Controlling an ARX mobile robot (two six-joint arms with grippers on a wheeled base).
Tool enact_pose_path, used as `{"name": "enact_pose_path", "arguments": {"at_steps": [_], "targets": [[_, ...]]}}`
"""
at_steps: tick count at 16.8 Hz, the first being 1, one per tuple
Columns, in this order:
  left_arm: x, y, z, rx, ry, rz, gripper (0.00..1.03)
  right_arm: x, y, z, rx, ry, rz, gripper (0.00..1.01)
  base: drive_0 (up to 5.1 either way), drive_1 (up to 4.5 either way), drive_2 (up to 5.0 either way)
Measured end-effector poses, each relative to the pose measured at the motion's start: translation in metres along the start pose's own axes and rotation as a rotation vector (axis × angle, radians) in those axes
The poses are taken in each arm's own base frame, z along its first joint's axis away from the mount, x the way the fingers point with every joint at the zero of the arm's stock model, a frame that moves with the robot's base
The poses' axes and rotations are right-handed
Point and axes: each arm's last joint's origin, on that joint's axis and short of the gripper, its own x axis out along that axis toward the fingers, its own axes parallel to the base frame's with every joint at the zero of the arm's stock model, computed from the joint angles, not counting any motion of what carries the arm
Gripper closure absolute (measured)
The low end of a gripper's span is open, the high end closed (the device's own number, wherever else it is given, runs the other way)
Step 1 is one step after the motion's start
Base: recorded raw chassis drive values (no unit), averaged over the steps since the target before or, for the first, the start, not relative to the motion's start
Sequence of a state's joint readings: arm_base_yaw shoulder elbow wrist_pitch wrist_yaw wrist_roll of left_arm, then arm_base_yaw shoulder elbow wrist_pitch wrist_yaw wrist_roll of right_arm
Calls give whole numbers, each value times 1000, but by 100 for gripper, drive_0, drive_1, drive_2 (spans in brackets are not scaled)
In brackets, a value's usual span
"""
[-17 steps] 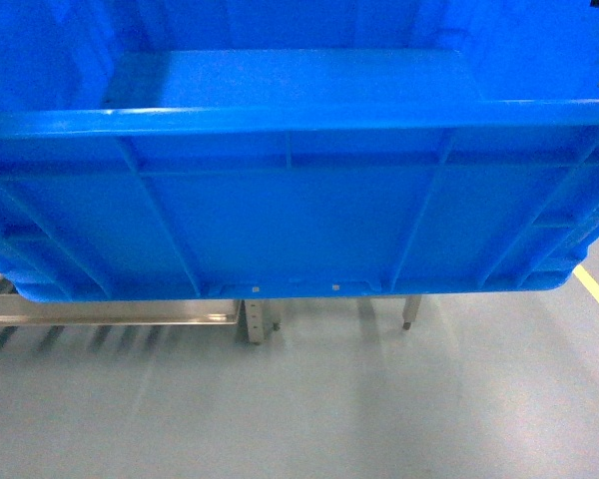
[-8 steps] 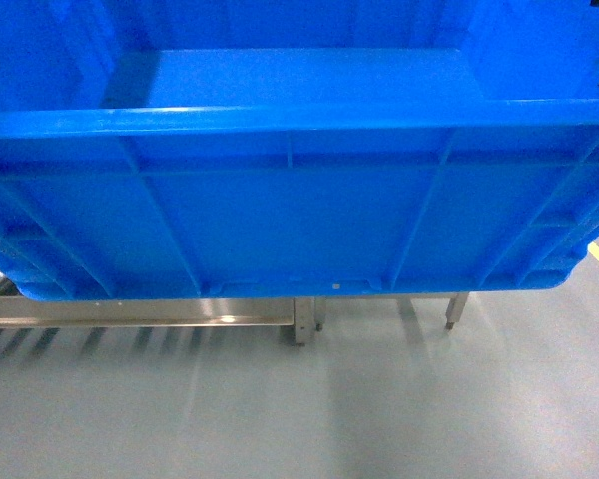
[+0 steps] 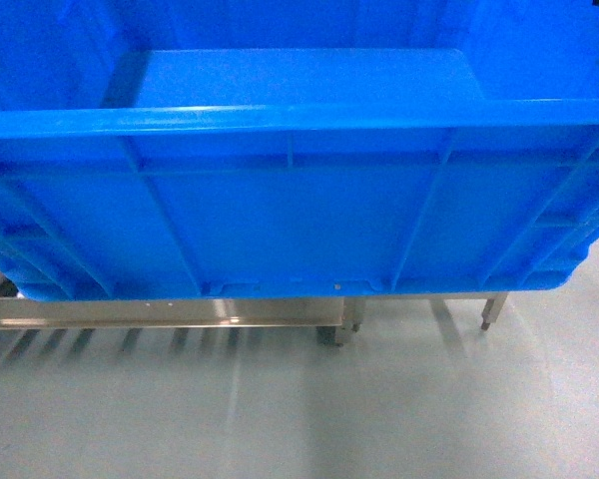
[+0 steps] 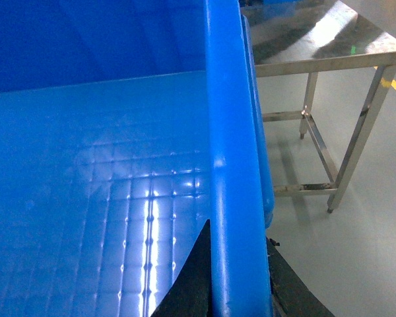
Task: Place box next to blue box on left shelf
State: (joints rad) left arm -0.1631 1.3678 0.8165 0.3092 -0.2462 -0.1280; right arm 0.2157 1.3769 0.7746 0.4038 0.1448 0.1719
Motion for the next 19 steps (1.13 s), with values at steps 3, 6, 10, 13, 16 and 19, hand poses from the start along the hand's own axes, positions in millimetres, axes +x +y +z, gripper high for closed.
{"name": "enact_pose_path", "arguments": {"at_steps": [3, 6, 10, 13, 16, 19], "targets": [[0, 0, 0, -1, -3, -1, 85, 0, 0, 0, 0, -1, 0, 94, -493, 253, 253], [0, 0, 0, 0, -1, 0, 85, 0, 0, 0, 0, -1, 0, 94, -493, 252, 252], [0, 0, 0, 1, 3, 1, 85, 0, 0, 0, 0, 2, 0, 94, -501, 245, 245], [0, 0, 0, 0, -3, 0, 85, 0, 0, 0, 0, -1, 0, 94, -501, 244, 244], [0, 0, 0, -1, -4, -1, 85, 0, 0, 0, 0, -4, 1, 94, -499, 247, 247], [0, 0, 0, 0, -4, -1, 85, 0, 0, 0, 0, -1, 0, 94, -504, 242, 242]]}}
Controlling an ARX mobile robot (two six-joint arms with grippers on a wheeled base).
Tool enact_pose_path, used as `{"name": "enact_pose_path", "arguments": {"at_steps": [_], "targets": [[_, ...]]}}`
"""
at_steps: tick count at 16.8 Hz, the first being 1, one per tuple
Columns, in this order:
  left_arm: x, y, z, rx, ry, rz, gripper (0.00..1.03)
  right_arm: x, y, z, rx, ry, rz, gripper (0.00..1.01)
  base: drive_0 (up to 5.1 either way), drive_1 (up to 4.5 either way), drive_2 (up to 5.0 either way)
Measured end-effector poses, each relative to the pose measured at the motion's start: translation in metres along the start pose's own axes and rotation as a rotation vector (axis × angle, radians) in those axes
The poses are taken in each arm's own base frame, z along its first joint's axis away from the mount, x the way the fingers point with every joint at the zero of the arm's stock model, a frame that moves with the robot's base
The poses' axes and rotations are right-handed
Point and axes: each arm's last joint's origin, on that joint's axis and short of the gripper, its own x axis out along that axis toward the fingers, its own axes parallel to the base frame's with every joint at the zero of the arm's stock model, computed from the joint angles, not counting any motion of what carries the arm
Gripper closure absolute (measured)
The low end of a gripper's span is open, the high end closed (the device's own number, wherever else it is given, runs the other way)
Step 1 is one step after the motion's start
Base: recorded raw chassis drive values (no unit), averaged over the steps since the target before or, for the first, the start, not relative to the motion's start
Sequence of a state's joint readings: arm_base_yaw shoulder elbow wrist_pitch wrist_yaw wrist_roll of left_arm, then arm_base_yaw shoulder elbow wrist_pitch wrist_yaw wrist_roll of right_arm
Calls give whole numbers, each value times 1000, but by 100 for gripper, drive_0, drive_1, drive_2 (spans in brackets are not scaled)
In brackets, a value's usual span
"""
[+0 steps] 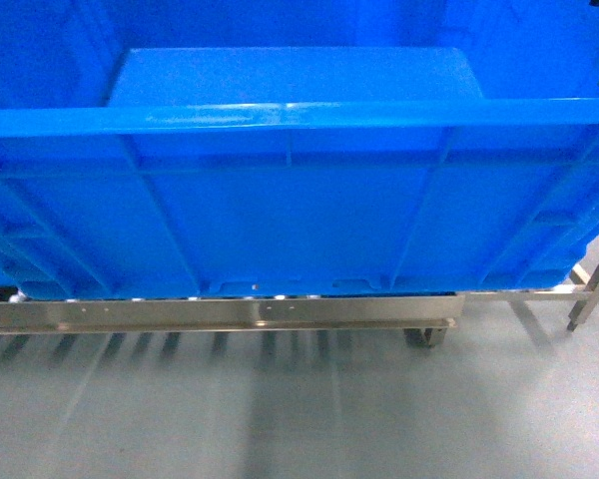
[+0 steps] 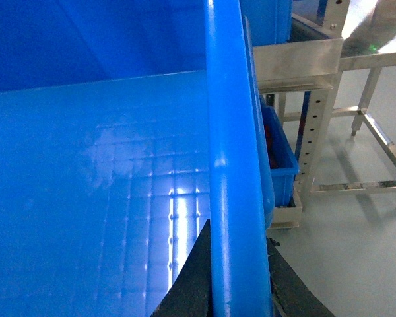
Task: Place box next to blue box on left shelf
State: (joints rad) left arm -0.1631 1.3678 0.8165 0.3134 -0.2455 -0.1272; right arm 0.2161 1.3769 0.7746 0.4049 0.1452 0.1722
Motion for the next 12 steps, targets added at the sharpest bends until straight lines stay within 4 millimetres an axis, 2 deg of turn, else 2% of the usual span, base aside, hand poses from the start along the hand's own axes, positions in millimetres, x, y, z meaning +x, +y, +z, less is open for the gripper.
{"name": "enact_pose_path", "arguments": {"at_steps": [12], "targets": [[0, 0, 0, 1, 2, 0, 85, 0, 0, 0, 2, 0, 0, 94, -504, 242, 242]]}}
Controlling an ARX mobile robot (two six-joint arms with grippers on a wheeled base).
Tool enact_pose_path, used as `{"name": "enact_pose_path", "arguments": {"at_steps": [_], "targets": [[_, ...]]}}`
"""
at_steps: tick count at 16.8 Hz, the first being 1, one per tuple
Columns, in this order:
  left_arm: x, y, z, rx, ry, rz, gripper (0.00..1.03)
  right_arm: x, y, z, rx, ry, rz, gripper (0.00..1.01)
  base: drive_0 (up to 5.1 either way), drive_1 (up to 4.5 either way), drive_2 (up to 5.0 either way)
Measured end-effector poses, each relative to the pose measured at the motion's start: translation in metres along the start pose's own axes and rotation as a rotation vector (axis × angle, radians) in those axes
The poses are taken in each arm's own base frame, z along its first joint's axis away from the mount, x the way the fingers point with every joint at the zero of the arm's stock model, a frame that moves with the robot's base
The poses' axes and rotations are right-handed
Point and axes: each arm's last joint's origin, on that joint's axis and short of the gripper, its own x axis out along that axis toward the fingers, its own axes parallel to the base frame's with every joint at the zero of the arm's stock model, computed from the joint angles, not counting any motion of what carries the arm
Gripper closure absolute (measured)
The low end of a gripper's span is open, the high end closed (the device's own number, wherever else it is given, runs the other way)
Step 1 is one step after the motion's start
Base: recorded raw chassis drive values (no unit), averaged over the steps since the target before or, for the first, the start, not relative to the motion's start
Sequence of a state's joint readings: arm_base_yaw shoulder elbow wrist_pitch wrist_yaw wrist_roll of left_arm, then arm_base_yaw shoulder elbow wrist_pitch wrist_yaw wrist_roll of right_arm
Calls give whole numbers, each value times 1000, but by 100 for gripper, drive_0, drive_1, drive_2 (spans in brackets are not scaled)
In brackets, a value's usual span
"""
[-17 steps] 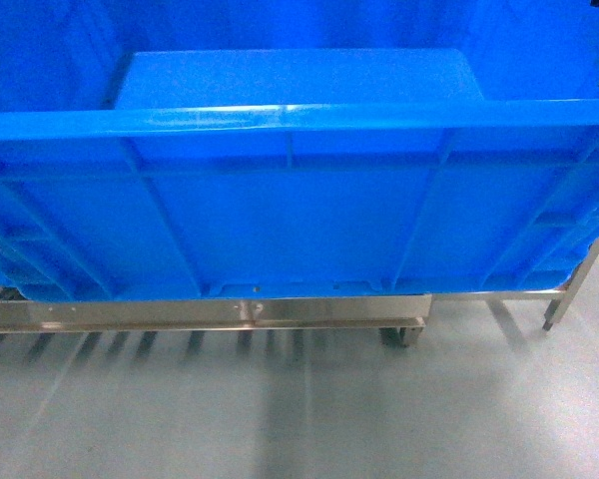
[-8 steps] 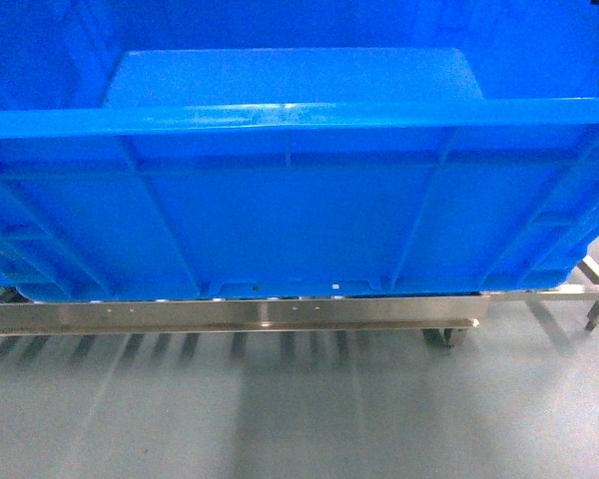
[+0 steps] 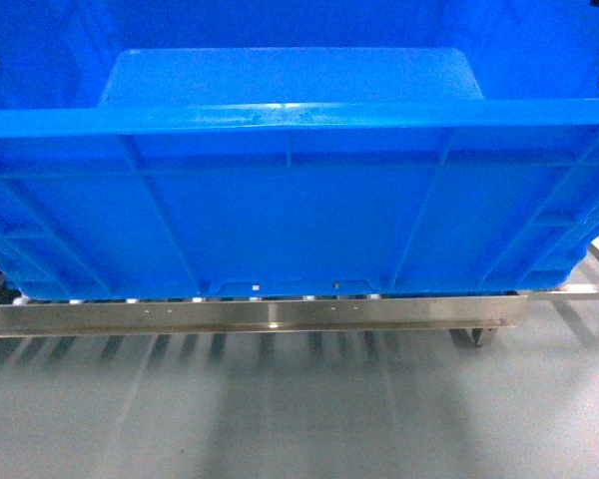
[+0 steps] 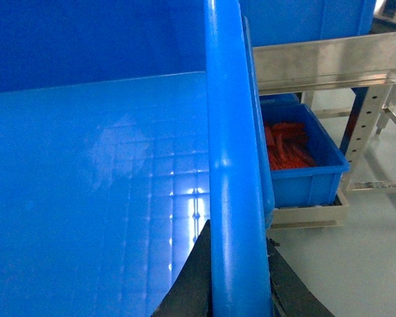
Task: Place box next to blue box on left shelf
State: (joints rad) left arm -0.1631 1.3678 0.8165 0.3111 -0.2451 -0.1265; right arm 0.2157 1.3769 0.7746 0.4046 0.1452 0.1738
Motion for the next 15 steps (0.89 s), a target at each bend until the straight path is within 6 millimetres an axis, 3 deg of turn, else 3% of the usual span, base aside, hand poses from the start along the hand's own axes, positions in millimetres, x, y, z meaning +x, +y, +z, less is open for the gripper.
{"name": "enact_pose_path", "arguments": {"at_steps": [10, 15], "targets": [[0, 2, 0, -1, 5, 8, 85, 0, 2, 0, -4, 0, 8, 94, -504, 241, 241], [0, 1, 0, 0, 1, 3, 85, 0, 2, 0, -3, 1, 4, 94, -32, -32, -32]]}}
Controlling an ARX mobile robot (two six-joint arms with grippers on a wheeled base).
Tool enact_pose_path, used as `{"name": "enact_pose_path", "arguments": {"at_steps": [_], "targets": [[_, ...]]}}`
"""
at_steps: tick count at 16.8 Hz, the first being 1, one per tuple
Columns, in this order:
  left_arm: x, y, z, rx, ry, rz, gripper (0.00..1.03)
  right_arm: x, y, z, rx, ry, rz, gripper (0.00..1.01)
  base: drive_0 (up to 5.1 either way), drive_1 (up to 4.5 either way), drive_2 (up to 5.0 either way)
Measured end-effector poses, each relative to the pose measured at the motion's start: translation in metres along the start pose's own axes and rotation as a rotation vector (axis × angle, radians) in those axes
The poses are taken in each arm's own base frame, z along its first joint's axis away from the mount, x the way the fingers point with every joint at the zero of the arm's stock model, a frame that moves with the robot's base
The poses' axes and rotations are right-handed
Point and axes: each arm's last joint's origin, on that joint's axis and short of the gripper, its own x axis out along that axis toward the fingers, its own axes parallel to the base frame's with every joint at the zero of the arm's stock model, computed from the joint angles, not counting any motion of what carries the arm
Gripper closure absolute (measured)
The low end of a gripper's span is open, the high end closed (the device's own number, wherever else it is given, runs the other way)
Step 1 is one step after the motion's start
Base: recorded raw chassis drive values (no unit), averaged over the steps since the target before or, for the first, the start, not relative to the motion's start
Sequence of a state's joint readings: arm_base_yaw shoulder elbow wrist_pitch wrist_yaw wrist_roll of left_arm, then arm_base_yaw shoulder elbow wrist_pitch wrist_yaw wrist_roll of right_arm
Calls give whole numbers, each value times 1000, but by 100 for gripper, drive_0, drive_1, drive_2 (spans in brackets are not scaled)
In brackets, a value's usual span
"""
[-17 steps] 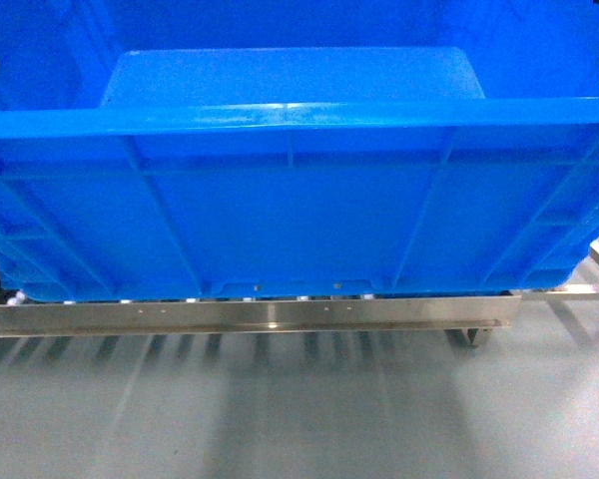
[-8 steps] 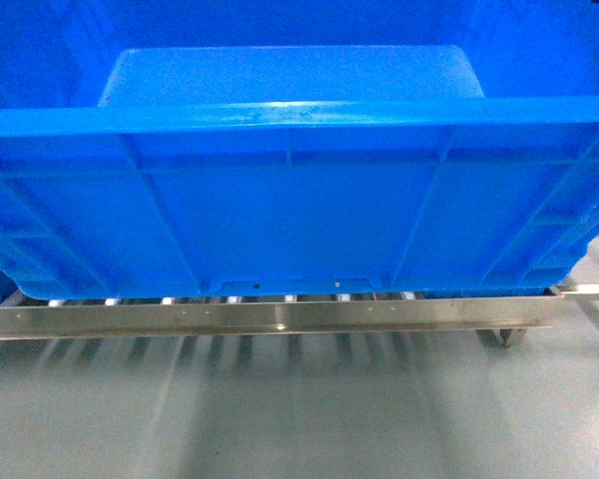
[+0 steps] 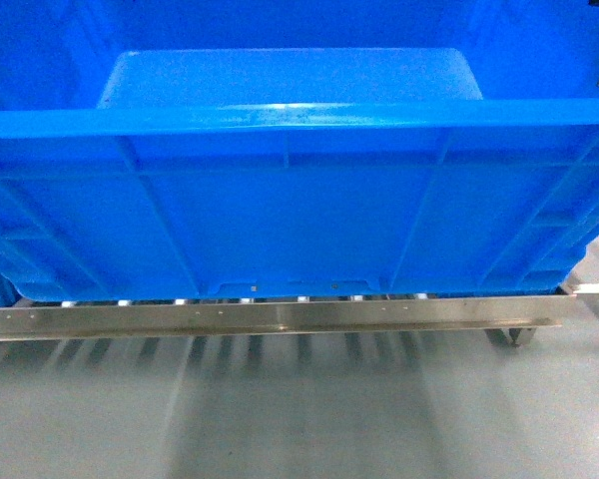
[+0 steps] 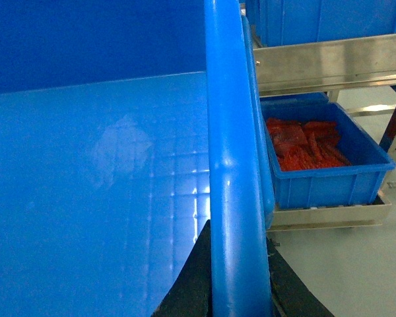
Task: Place box next to blue box on left shelf
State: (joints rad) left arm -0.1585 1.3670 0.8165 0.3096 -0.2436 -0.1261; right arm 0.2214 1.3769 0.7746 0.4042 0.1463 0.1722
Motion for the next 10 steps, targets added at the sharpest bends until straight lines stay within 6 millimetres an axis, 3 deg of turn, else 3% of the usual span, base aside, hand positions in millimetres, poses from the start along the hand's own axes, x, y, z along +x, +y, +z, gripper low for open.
{"name": "enact_pose_path", "arguments": {"at_steps": [10], "targets": [[0, 0, 0, 0, 1, 0, 85, 0, 0, 0, 0, 0, 0, 94, -13, -13, -13]]}}
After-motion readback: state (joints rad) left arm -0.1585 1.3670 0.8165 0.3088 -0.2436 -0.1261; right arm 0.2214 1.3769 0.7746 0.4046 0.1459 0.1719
